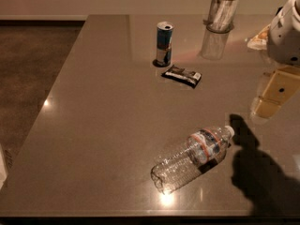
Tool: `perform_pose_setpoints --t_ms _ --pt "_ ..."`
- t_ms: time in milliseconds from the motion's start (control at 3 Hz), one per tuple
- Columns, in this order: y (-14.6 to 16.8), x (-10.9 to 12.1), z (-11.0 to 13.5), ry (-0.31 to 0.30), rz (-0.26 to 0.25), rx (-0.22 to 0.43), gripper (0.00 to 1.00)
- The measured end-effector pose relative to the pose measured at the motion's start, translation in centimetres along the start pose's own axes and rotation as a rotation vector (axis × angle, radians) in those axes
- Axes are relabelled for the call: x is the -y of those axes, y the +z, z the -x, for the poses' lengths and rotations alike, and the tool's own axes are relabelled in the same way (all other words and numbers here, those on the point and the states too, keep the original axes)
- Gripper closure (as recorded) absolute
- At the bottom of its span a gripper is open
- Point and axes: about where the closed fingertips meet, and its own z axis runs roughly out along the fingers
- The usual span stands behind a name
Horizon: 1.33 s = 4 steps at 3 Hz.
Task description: Pick water bottle
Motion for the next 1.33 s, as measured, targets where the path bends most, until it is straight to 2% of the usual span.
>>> perform_pose_setpoints --t_ms 333,1000,1333 --pt "0.0 0.0 0.0 0.000 0.000 0.000 0.00" --pt "2.6 -2.2 2.4 -0.169 0.080 0.030 0.00" --pt "4.4 -4.0 3.9 -0.283 0.155 0.049 0.00"
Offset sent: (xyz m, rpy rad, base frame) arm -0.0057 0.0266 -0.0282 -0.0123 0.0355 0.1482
